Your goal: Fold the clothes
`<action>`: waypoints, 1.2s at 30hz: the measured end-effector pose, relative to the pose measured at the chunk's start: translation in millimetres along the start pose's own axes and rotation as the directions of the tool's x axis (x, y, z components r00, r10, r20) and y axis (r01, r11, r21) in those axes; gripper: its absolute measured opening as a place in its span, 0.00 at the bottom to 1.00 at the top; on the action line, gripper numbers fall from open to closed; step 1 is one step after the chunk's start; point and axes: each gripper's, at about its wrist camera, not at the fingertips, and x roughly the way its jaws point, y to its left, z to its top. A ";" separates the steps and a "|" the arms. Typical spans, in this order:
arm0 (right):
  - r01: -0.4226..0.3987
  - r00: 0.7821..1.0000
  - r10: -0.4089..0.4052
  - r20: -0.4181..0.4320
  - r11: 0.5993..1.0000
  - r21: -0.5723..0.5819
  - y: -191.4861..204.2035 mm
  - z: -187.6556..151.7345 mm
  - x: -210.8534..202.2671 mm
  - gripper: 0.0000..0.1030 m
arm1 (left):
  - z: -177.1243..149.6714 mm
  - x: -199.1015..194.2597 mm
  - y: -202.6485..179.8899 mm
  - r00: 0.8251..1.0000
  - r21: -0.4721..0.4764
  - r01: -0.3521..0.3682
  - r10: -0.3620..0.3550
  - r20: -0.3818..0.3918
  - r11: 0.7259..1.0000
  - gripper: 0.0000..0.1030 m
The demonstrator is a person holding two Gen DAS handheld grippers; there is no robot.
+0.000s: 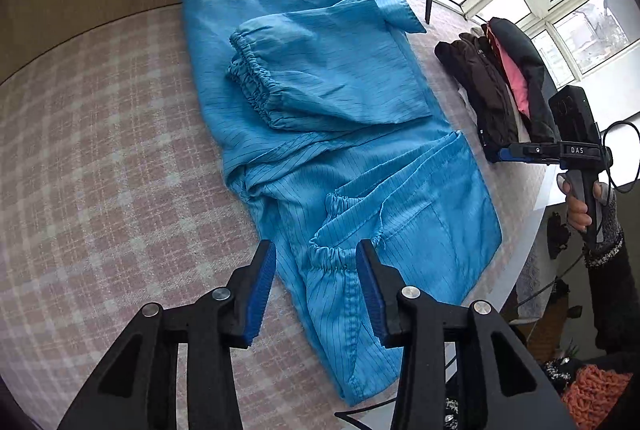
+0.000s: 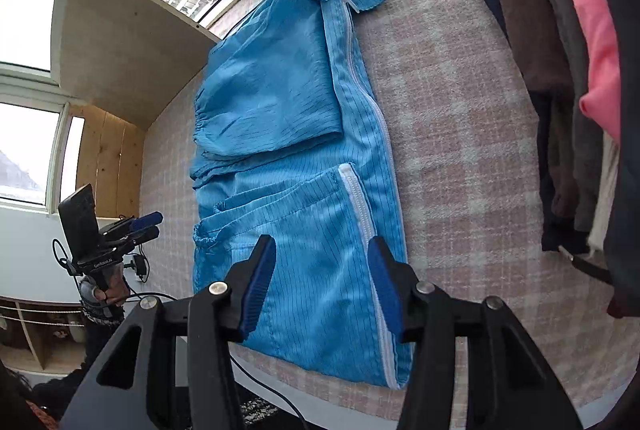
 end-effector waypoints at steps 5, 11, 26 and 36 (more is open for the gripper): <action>0.250 0.967 -0.255 0.022 0.922 -0.295 30.4 -6.9 24.7 0.53 | -13.7 33.5 -21.2 0.995 0.111 -0.066 0.074 -0.068 0.992 0.47; 0.270 0.954 -0.299 -0.028 0.895 -0.355 22.3 -1.4 71.8 0.53 | -17.8 72.1 -29.8 0.978 0.098 -0.171 0.181 -0.104 0.980 0.32; 0.262 0.959 -0.283 -0.008 0.898 -0.354 -1.6 -4.1 72.0 0.13 | 16.7 79.4 -21.4 0.952 0.111 -0.288 0.297 -0.073 0.951 0.29; 0.257 0.966 -0.223 0.129 0.857 -0.447 49.1 -12.6 39.6 0.22 | 15.5 25.4 -52.2 0.974 0.137 -0.222 0.214 0.068 0.965 0.28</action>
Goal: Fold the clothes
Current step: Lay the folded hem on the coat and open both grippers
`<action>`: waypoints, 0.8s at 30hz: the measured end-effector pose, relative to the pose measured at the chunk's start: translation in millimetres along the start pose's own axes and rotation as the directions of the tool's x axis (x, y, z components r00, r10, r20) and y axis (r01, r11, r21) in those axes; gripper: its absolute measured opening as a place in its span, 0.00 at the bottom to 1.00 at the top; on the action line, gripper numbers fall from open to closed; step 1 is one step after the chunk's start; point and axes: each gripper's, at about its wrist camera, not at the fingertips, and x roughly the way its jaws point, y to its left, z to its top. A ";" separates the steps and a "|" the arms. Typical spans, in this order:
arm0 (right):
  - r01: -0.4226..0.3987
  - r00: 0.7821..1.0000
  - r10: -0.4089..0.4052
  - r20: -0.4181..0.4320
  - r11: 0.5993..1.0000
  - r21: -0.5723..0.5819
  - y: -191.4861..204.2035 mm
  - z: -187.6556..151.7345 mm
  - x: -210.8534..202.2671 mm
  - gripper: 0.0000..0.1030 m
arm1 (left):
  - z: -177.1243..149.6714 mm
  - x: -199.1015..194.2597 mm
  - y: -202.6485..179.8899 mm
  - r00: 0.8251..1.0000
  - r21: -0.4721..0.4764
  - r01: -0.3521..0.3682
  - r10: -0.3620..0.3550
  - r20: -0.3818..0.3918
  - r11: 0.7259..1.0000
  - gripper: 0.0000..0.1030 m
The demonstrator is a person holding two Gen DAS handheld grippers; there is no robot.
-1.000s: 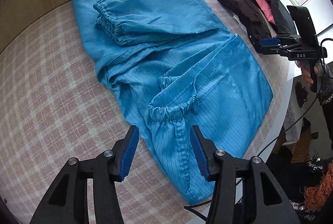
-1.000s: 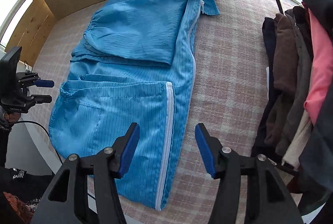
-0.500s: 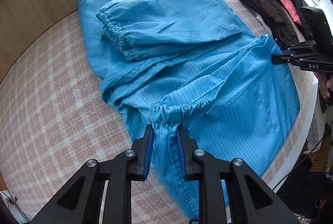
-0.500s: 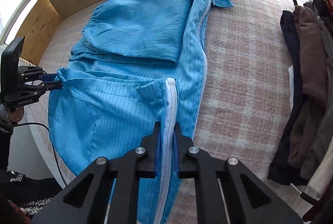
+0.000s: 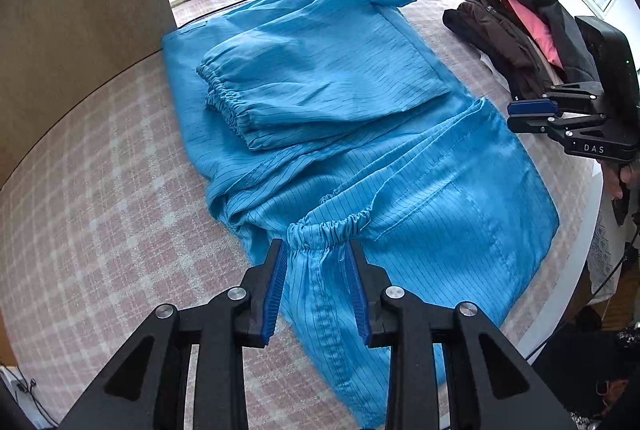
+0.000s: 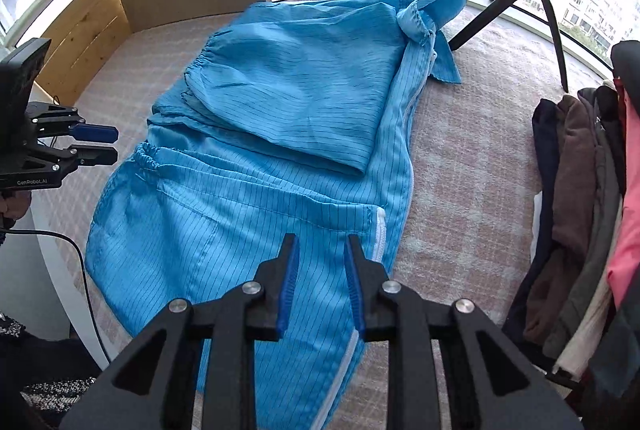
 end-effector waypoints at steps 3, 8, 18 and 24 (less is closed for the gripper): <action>0.004 0.998 -0.007 -0.068 0.999 -0.043 16.4 -8.4 31.4 0.22 | -3.2 27.3 -19.0 1.000 0.045 0.001 0.001 -0.029 0.999 0.28; 0.036 0.991 -0.040 -0.132 0.999 -0.030 13.7 -15.5 58.5 0.22 | -4.3 70.4 -13.6 0.995 0.020 -0.008 0.010 -0.102 1.000 0.26; 0.114 0.984 -0.119 0.135 0.992 0.045 -26.0 77.6 -66.9 0.62 | 56.0 -24.4 56.1 0.999 -0.040 -0.024 0.026 0.043 0.999 0.38; 0.115 0.968 -0.146 0.205 0.981 0.153 -69.3 155.6 -54.5 0.62 | 118.3 7.1 133.5 0.997 -0.180 -0.051 0.059 0.041 0.982 0.38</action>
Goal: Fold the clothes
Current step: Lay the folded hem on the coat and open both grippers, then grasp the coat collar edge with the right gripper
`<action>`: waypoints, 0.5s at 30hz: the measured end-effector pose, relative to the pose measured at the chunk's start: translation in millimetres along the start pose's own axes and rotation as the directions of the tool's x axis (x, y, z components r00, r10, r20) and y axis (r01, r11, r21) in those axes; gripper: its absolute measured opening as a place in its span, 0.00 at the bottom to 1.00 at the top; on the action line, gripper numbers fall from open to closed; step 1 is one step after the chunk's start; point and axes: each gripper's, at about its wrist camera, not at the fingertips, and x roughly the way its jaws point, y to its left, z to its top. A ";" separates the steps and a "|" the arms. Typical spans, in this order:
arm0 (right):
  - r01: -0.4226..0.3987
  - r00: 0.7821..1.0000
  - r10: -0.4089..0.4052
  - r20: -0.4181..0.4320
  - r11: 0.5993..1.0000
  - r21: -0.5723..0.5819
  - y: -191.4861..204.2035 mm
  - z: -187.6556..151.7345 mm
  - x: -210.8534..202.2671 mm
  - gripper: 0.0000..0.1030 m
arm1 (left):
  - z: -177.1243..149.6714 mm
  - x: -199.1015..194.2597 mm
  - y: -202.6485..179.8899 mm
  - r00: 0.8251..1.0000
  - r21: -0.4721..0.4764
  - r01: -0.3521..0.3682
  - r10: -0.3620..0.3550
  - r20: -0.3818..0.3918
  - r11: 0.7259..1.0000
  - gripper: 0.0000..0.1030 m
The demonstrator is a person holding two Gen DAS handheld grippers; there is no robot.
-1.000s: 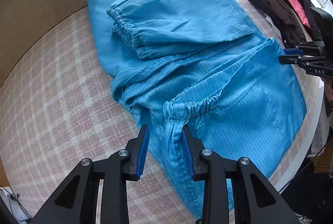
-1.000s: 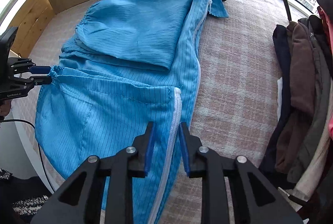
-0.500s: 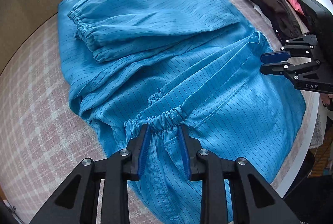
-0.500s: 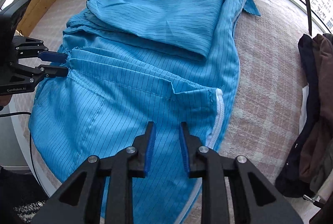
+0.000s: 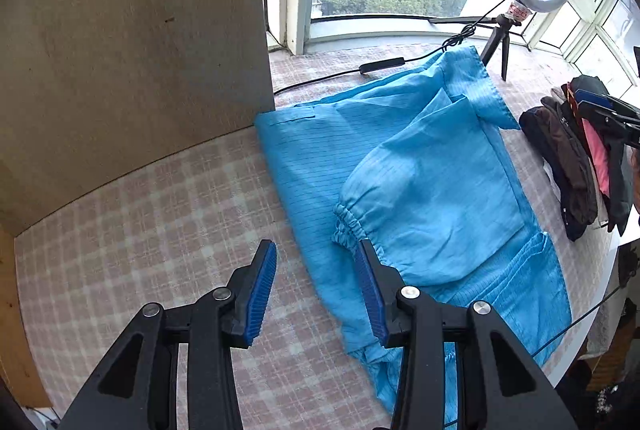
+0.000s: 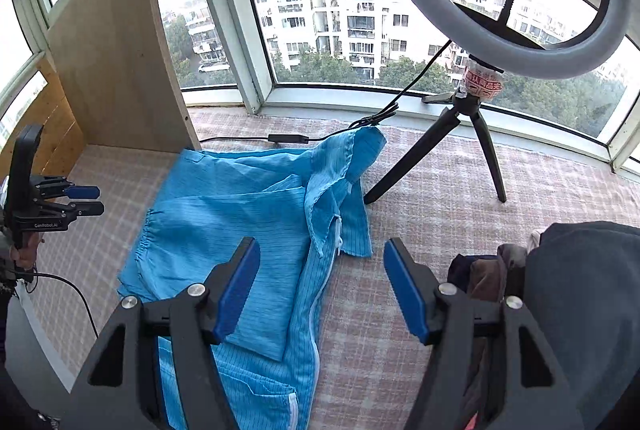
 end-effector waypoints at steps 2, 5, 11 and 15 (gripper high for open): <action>0.025 1.000 -0.025 -0.012 1.000 -0.005 0.9 15.9 24.9 0.62 | 19.0 22.1 17.5 1.000 -0.053 0.014 -0.015 -0.021 0.999 0.38; 0.046 0.998 -0.045 -0.047 0.999 0.011 -1.5 29.0 65.2 0.62 | 38.8 54.3 33.0 0.998 -0.101 0.036 -0.041 -0.050 0.994 0.38; 0.087 0.991 -0.087 -0.098 0.996 -0.001 -4.6 45.8 123.2 0.62 | 60.2 94.1 32.1 0.994 -0.076 0.067 -0.073 -0.076 0.995 0.39; 0.100 0.988 -0.101 -0.113 0.995 -0.014 -6.0 55.0 147.7 0.62 | 68.8 105.6 25.4 0.996 -0.026 0.050 -0.052 -0.077 0.998 0.43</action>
